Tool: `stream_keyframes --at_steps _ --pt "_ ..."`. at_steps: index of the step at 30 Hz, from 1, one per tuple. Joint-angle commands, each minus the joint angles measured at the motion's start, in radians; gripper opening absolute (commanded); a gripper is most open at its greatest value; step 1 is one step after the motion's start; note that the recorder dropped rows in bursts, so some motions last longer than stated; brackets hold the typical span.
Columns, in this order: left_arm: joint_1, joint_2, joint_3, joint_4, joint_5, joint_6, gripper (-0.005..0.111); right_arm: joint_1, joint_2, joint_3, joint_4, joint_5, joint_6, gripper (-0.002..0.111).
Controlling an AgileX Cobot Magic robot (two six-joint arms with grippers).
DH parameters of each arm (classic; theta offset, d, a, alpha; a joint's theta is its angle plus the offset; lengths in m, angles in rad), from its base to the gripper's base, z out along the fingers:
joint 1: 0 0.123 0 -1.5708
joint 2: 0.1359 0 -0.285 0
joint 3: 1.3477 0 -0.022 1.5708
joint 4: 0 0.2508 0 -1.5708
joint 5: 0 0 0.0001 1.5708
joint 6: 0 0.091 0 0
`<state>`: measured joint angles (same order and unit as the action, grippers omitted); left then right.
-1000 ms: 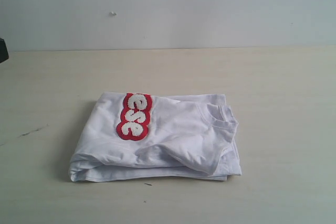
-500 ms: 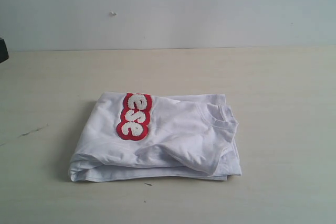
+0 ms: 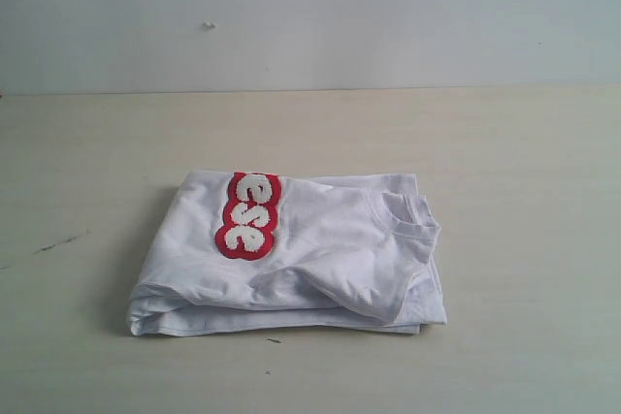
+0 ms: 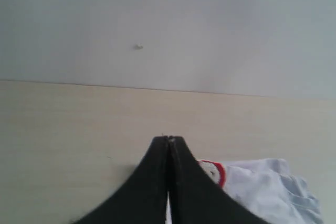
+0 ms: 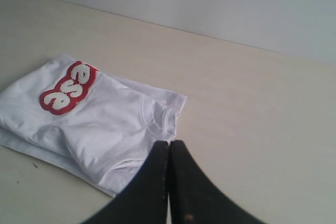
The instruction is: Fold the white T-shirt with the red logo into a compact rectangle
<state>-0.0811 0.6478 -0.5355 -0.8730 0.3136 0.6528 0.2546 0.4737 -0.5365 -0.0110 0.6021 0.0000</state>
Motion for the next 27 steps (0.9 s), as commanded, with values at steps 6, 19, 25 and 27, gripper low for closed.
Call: stream_keyframes --at_steps 6,19,25,27 --pt "0.002 -0.125 0.001 0.562 0.004 -0.516 0.0 0.002 -0.004 0.005 0.005 -0.005 0.0 0.0" --pt "0.002 -0.383 0.09 0.945 0.126 -0.667 0.0 0.002 -0.004 0.005 0.005 -0.005 0.0 0.0" --pt "0.002 -0.524 0.253 1.002 0.072 -0.745 0.0 0.002 -0.004 0.005 0.005 -0.005 0.0 0.0" --pt "0.002 -0.556 0.292 1.002 0.065 -0.746 0.0 0.002 -0.004 0.005 0.005 -0.005 0.0 0.0"
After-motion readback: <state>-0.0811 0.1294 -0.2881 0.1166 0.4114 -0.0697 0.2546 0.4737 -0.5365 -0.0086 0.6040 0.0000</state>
